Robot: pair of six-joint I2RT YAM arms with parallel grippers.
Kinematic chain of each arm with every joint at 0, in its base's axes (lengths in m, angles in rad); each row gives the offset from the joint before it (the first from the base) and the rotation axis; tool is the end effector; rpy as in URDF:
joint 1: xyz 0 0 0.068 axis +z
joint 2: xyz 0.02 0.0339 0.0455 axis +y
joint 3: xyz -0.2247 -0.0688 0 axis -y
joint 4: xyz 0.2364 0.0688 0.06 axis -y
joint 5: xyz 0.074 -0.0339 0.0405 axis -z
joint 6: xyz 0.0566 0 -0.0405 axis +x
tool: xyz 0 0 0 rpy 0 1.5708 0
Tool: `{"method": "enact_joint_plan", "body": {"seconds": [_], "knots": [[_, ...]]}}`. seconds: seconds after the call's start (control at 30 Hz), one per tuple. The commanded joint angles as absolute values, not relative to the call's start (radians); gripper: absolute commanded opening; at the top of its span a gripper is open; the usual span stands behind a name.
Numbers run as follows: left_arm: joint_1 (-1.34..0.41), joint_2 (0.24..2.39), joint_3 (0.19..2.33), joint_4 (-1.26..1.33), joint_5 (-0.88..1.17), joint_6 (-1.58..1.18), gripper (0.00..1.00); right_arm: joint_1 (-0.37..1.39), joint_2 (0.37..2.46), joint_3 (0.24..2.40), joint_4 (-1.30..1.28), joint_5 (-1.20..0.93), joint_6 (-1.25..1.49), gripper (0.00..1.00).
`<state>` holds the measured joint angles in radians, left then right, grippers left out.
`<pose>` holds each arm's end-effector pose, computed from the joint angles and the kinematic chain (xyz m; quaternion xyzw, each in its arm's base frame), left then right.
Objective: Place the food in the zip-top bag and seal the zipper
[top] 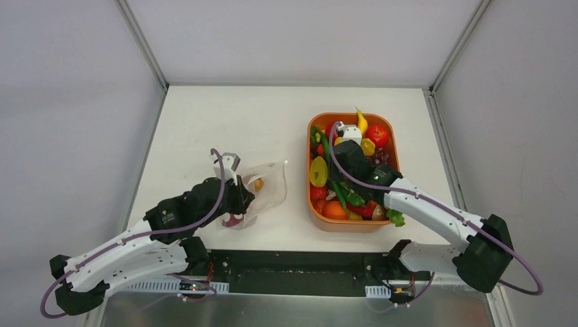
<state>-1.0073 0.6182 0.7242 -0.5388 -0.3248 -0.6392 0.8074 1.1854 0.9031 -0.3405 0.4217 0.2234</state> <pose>0.1122 -0.1438 0.2749 0.0665 0.8333 -0.2973 0.4614 0.2112 0.1872 0.2402 -0.1590 0.8607 0.0580 0.4801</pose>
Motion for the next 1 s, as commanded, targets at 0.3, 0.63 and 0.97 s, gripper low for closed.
{"method": "enact_joint_plan", "body": {"seconds": [0.3,0.63,0.97], "knots": [[-1.009,0.614,0.722,-0.534,-0.351,-0.635,0.0,0.803,1.1,0.911,-0.296,0.416,0.196,0.13],[-1.009,0.63,0.727,-0.517,-0.35,-0.63,0.0,0.803,0.827,0.878,-0.282,0.179,0.286,0.12],[-1.011,0.64,0.725,-0.506,-0.334,-0.632,0.0,0.806,0.849,0.891,-0.296,-0.357,0.389,0.1]]}}
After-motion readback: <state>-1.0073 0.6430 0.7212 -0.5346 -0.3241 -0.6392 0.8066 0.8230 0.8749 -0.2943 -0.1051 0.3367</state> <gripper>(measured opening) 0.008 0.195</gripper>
